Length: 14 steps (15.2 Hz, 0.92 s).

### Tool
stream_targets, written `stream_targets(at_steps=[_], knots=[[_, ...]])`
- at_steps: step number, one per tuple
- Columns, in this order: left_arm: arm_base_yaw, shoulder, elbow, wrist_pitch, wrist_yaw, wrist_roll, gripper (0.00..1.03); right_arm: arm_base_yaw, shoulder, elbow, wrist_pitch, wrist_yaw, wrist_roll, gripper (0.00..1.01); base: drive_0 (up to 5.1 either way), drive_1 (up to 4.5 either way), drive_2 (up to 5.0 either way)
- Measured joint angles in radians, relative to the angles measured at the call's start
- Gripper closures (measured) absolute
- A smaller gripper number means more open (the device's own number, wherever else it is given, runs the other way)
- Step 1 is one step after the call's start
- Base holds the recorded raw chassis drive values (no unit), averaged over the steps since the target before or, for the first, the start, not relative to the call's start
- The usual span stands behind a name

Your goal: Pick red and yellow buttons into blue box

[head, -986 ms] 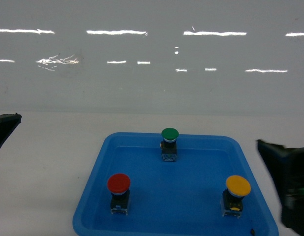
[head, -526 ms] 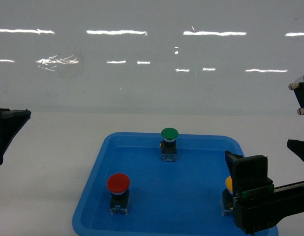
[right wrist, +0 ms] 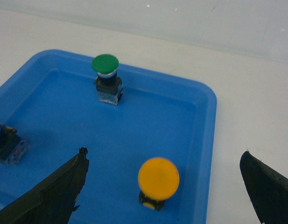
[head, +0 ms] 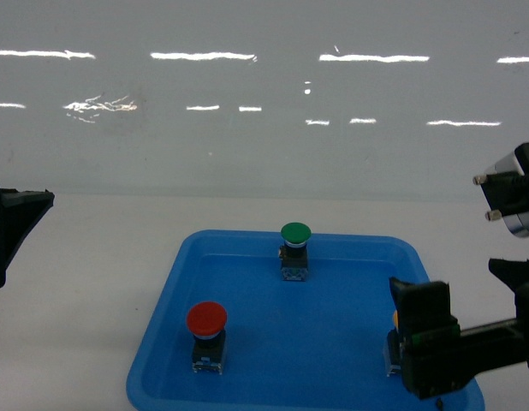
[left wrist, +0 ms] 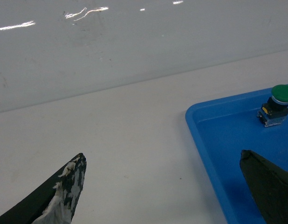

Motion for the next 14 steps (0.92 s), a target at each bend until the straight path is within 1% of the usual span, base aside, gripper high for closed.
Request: stream_targets(at_steps=[2, 3, 4, 6, 7, 8, 10, 14], knots=[[0.0, 0.0, 0.0, 0.0, 0.0, 0.0, 0.05, -0.032, 0.05, 0.076, -0.002, -0.054, -0.016, 0.03, 0.0, 0.0, 0.0], [0.0, 0.0, 0.0, 0.0, 0.0, 0.0, 0.05, -0.045, 0.092, 0.112, -0.011, -0.086, -0.031, 0.03, 0.0, 0.0, 0.0], [0.0, 0.0, 0.0, 0.0, 0.0, 0.0, 0.05, -0.064, 0.142, 0.151, -0.054, -0.129, -0.05, 0.03, 0.0, 0.0, 0.0], [0.0, 0.0, 0.0, 0.0, 0.0, 0.0, 0.05, -0.09, 0.2, 0.196, -0.098, -0.179, -0.064, 0.03, 0.0, 0.0, 0.0], [0.0, 0.0, 0.0, 0.0, 0.0, 0.0, 0.05, -0.095, 0.23, 0.226, -0.12, -0.2, -0.083, 0.03, 0.0, 0.0, 0.0], [0.0, 0.0, 0.0, 0.0, 0.0, 0.0, 0.05, -0.082, 0.32, 0.247, -0.126, -0.244, -0.129, 0.03, 0.0, 0.0, 0.0], [0.0, 0.0, 0.0, 0.0, 0.0, 0.0, 0.05, -0.073, 0.373, 0.252, -0.127, -0.246, -0.148, 0.03, 0.0, 0.0, 0.0], [0.0, 0.0, 0.0, 0.0, 0.0, 0.0, 0.05, -0.075, 0.423, 0.268, -0.111, -0.243, -0.174, 0.03, 0.0, 0.0, 0.0]])
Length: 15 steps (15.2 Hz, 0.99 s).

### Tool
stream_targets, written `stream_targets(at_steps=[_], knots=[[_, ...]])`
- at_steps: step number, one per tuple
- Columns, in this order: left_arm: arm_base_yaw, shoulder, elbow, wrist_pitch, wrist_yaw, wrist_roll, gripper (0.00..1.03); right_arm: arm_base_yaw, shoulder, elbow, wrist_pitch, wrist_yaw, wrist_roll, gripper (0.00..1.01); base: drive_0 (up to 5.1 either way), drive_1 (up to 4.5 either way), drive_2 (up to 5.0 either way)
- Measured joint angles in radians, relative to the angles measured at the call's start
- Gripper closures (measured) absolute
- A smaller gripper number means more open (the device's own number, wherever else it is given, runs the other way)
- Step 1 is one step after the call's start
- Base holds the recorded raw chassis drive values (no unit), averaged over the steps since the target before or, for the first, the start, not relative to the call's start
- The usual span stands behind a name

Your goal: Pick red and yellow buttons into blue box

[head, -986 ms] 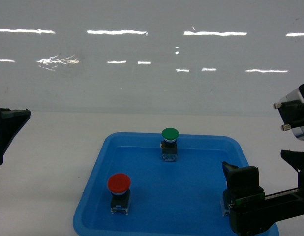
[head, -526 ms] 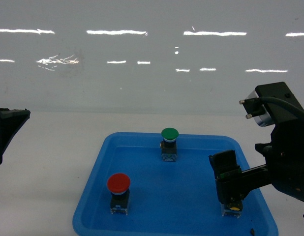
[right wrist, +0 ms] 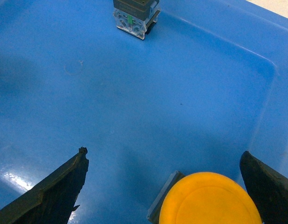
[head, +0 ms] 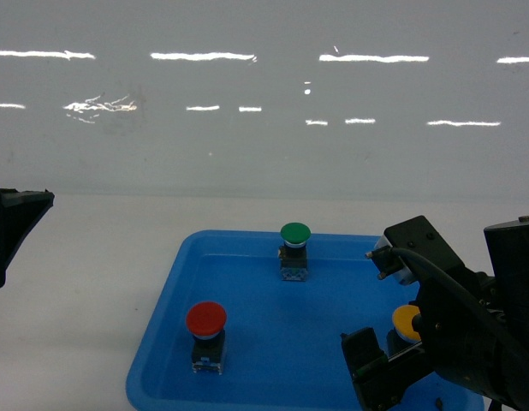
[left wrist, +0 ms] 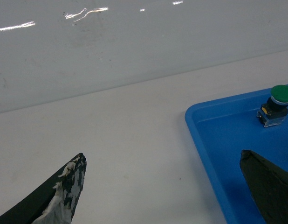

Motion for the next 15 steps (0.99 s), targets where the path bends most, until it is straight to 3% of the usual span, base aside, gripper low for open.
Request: stream_targets(at_steps=[3, 8, 12, 15], knots=[[0.0, 0.0, 0.0, 0.0, 0.0, 0.0, 0.05, 0.0, 0.046, 0.006, 0.027, 0.011, -0.02, 0.07, 0.0, 0.0, 0.0], [0.0, 0.0, 0.0, 0.0, 0.0, 0.0, 0.05, 0.0, 0.069, 0.016, 0.048, 0.024, -0.037, 0.7, 0.0, 0.0, 0.0], [0.0, 0.0, 0.0, 0.0, 0.0, 0.0, 0.05, 0.0, 0.076, -0.021, 0.137, 0.055, -0.024, 0.7, 0.0, 0.0, 0.0], [0.0, 0.0, 0.0, 0.0, 0.0, 0.0, 0.05, -0.008, -0.064, -0.09, 0.191, 0.116, 0.043, 0.7, 0.0, 0.0, 0.0]])
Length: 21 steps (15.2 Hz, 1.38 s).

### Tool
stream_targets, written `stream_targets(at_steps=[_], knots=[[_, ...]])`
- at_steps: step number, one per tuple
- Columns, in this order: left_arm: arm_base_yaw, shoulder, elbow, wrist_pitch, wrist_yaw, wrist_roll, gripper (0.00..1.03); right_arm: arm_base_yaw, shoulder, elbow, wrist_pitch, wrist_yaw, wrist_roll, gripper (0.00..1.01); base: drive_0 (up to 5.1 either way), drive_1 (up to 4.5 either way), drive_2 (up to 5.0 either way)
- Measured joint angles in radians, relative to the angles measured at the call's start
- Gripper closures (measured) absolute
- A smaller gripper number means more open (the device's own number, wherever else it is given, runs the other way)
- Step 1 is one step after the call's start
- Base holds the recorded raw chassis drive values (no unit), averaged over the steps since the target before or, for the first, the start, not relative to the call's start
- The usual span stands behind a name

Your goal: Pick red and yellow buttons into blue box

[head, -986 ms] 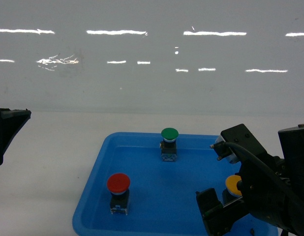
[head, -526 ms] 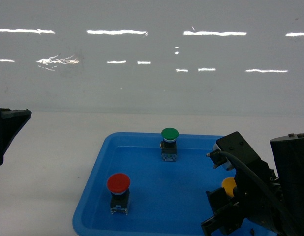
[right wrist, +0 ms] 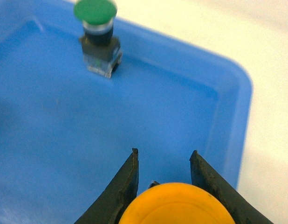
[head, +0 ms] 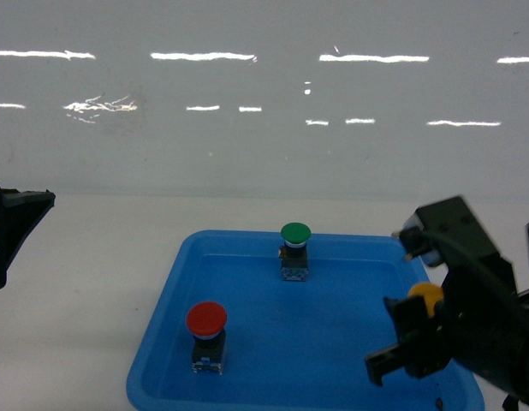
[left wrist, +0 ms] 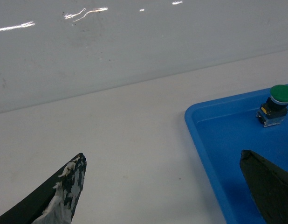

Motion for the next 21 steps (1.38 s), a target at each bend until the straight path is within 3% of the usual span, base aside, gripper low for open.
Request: stream_targets(at_steps=[2, 5, 6, 8, 9, 11, 13, 18, 21], knots=[[0.0, 0.0, 0.0, 0.0, 0.0, 0.0, 0.05, -0.006, -0.143, -0.042, 0.0, 0.065, 0.041, 0.7, 0.0, 0.0, 0.0], [0.0, 0.0, 0.0, 0.0, 0.0, 0.0, 0.05, -0.002, -0.481, -0.188, -0.098, 0.203, 0.118, 0.71, 0.0, 0.0, 0.0], [0.0, 0.0, 0.0, 0.0, 0.0, 0.0, 0.05, 0.017, -0.573, -0.236, -0.138, 0.238, 0.131, 0.71, 0.0, 0.0, 0.0], [0.0, 0.0, 0.0, 0.0, 0.0, 0.0, 0.05, 0.122, -0.808, -0.366, -0.278, 0.321, 0.172, 0.71, 0.0, 0.0, 0.0], [0.0, 0.0, 0.0, 0.0, 0.0, 0.0, 0.05, 0.162, -0.849, -0.387, -0.288, 0.354, 0.187, 0.71, 0.0, 0.0, 0.0], [0.0, 0.0, 0.0, 0.0, 0.0, 0.0, 0.05, 0.184, -0.842, -0.386, -0.285, 0.368, 0.205, 0.71, 0.0, 0.0, 0.0], [0.0, 0.0, 0.0, 0.0, 0.0, 0.0, 0.05, 0.158, -0.821, -0.38, -0.262, 0.352, 0.203, 0.71, 0.0, 0.0, 0.0], [-0.003, 0.0, 0.002, -0.013, 0.006, -0.01, 0.05, 0.158, -0.821, -0.376, -0.255, 0.357, 0.201, 0.71, 0.0, 0.0, 0.0], [-0.052, 0.032, 0.074, -0.111, 0.016, -0.071, 0.05, 0.158, -0.821, -0.376, -0.255, 0.357, 0.201, 0.71, 0.0, 0.0, 0.0]])
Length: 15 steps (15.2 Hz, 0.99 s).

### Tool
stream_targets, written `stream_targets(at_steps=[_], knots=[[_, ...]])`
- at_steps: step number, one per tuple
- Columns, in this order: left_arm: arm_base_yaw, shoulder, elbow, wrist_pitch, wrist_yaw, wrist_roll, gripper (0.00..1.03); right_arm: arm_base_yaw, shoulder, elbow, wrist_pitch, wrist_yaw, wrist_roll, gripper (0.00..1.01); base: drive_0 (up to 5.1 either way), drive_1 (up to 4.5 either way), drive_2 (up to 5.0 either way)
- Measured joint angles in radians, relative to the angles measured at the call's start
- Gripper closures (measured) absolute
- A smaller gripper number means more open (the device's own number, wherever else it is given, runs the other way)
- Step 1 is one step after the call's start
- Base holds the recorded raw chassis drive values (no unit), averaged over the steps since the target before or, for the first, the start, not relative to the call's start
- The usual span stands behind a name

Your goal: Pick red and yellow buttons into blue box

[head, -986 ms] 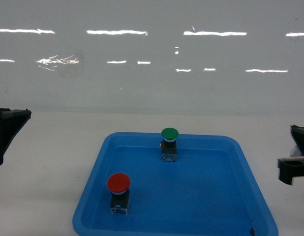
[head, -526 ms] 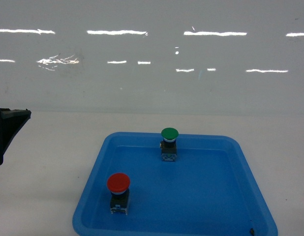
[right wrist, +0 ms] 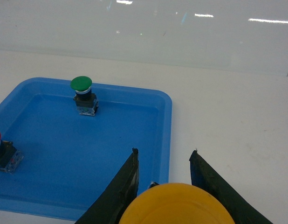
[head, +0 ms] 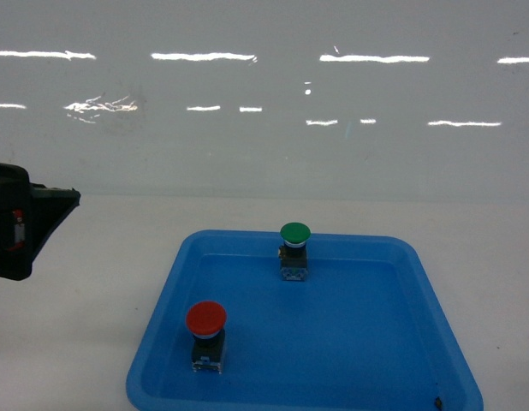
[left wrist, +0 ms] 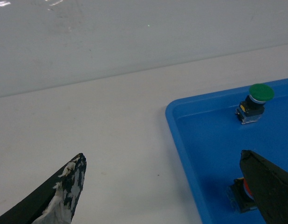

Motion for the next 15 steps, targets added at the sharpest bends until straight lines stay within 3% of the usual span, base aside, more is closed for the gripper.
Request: stream_targets(at_steps=[6, 10, 13, 15], knots=[[-0.151, 0.27, 0.163, -0.06, -0.05, -0.033, 0.05, 0.0, 0.0, 0.0, 0.0, 0.0, 0.0, 0.71, 0.0, 0.0, 0.0], [-0.154, 0.282, 0.129, -0.066, -0.063, -0.051, 0.05, 0.0, 0.0, 0.0, 0.0, 0.0, 0.0, 0.71, 0.0, 0.0, 0.0], [-0.193, 0.311, 0.137, -0.122, -0.03, -0.121, 0.05, 0.0, 0.0, 0.0, 0.0, 0.0, 0.0, 0.71, 0.0, 0.0, 0.0], [-0.224, 0.307, 0.155, -0.087, -0.032, -0.128, 0.05, 0.0, 0.0, 0.0, 0.0, 0.0, 0.0, 0.71, 0.0, 0.0, 0.0]])
